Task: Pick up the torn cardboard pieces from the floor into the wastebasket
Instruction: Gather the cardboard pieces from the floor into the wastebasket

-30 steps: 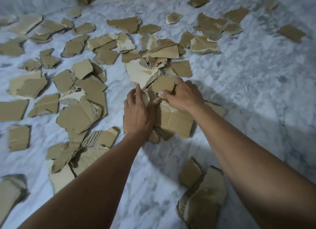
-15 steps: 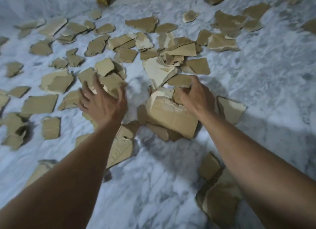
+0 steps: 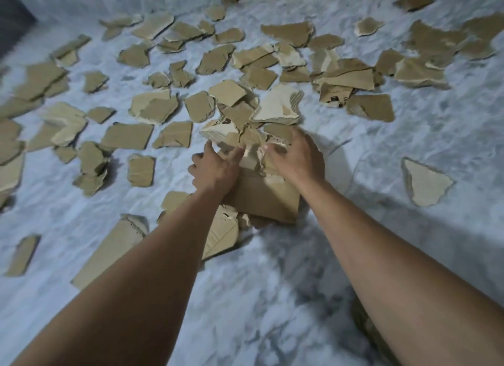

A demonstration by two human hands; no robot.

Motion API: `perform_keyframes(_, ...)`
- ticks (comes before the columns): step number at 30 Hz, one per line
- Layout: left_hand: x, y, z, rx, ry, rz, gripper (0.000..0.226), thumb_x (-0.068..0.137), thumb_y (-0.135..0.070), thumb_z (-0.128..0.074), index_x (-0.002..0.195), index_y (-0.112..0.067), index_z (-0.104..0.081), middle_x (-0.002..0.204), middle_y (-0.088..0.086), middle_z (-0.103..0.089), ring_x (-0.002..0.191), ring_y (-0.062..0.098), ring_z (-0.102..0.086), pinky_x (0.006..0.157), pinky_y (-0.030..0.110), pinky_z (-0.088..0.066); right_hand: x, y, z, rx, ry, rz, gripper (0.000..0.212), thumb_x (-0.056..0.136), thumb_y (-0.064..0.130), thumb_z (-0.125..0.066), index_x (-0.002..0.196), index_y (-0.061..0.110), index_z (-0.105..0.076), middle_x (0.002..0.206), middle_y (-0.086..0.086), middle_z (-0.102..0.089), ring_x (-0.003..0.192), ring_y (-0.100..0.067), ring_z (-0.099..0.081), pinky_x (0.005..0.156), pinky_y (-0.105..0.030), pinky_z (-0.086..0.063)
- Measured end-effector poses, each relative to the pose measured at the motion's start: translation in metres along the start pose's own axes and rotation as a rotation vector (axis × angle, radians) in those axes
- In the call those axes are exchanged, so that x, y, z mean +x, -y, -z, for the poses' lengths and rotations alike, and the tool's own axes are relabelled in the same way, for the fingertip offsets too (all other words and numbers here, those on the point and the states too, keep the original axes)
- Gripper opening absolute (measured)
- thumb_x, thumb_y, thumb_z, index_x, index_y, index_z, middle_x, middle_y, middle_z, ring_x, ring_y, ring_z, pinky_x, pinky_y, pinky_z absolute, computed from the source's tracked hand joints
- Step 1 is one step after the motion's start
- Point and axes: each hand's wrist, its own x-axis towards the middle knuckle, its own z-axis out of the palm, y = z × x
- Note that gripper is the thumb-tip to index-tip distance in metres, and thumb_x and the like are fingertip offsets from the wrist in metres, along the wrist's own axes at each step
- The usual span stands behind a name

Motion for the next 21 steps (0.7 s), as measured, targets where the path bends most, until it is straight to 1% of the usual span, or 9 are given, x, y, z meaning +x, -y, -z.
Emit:
perform_keyframes(2,0.002,0.001,0.006,-0.066,0.084,0.01,0.1,0.072,-0.072,-0.073,0.152,-0.024,-0.037,0.152,0.014,-0.037,0.14,0.037,-0.038,0.114,0.048,-0.037,-0.005,-0.003,-0.004,0.085,-0.04,-0.004,0.065,0.091,0.052,-0.065,0.146,0.02,-0.051,0.143,-0.003,-0.057,0.128,-0.024,-0.056,0.101,-0.035,-0.046)
perform_keyframes(4,-0.001,0.001,0.008,-0.179,0.184,-0.032,0.099,0.065,-0.061,-0.086,0.147,-0.022,-0.047,0.144,0.01,-0.05,0.128,0.031,-0.053,0.108,0.044,-0.046,-0.011,-0.006,-0.003,0.202,-0.067,-0.028,0.053,0.091,0.047,-0.067,0.136,0.019,-0.061,0.134,-0.002,-0.064,0.121,-0.02,-0.06,0.096,-0.028,-0.047)
perform_keyframes(7,-0.015,-0.001,0.003,-0.311,0.303,-0.082,0.081,0.069,-0.043,-0.09,0.139,-0.017,-0.057,0.131,0.005,-0.063,0.113,0.023,-0.062,0.1,0.037,-0.052,-0.022,-0.009,0.007,0.291,-0.141,-0.06,0.046,0.089,0.049,-0.07,0.123,0.019,-0.071,0.12,0.001,-0.07,0.109,-0.015,-0.065,0.087,-0.024,-0.049)
perform_keyframes(10,-0.037,-0.013,-0.001,-0.411,0.348,-0.16,0.042,0.076,-0.035,-0.087,0.112,-0.023,-0.069,0.099,-0.007,-0.071,0.089,0.015,-0.068,0.073,0.017,-0.054,-0.031,-0.016,0.028,0.329,-0.234,-0.077,0.044,0.09,0.057,-0.065,0.106,0.017,-0.075,0.1,0.005,-0.074,0.088,-0.009,-0.066,0.075,-0.026,-0.054)
perform_keyframes(12,-0.049,-0.028,-0.006,-0.429,0.363,-0.22,0.032,0.075,-0.037,-0.087,0.097,-0.02,-0.072,0.09,-0.008,-0.074,0.088,0.018,-0.071,0.074,0.022,-0.057,-0.034,-0.022,0.048,0.328,-0.324,-0.086,0.04,0.093,0.053,-0.063,0.099,0.016,-0.076,0.093,0.005,-0.074,0.082,-0.011,-0.066,0.07,-0.027,-0.054)
perform_keyframes(15,-0.072,-0.062,-0.01,-0.408,0.396,-0.277,0.056,0.072,-0.046,-0.087,0.118,-0.019,-0.069,0.108,-0.009,-0.068,0.104,0.017,-0.065,0.091,0.027,-0.05,-0.04,-0.031,0.09,0.302,-0.446,-0.106,0.035,0.094,0.047,-0.065,0.105,0.016,-0.077,0.099,0.002,-0.075,0.089,-0.014,-0.068,0.073,-0.028,-0.055)
perform_keyframes(16,-0.081,-0.077,-0.011,-0.406,0.409,-0.287,0.067,0.07,-0.05,-0.087,0.127,-0.021,-0.066,0.114,-0.01,-0.066,0.105,0.015,-0.063,0.092,0.025,-0.049,-0.043,-0.034,0.107,0.288,-0.481,-0.111,0.035,0.094,0.045,-0.065,0.108,0.016,-0.076,0.102,0.001,-0.075,0.09,-0.015,-0.068,0.074,-0.029,-0.055)
perform_keyframes(18,-0.102,-0.11,-0.013,-0.447,0.483,-0.303,0.071,0.069,-0.049,-0.088,0.131,-0.026,-0.061,0.12,-0.006,-0.067,0.102,0.016,-0.064,0.087,0.023,-0.051,-0.051,-0.039,0.147,0.264,-0.556,-0.114,0.033,0.094,0.043,-0.065,0.109,0.017,-0.076,0.104,0.001,-0.074,0.092,-0.015,-0.068,0.078,-0.033,-0.057)
perform_keyframes(21,-0.143,-0.17,-0.022,-0.493,0.602,-0.38,0.081,0.069,-0.041,-0.09,0.139,-0.016,-0.058,0.142,0.007,-0.058,0.116,0.022,-0.058,0.095,0.034,-0.05,-0.069,-0.048,0.222,0.192,-0.7,-0.127,0.024,0.094,0.037,-0.062,0.104,0.02,-0.076,0.104,0.001,-0.073,0.093,-0.017,-0.066,0.075,-0.03,-0.054)
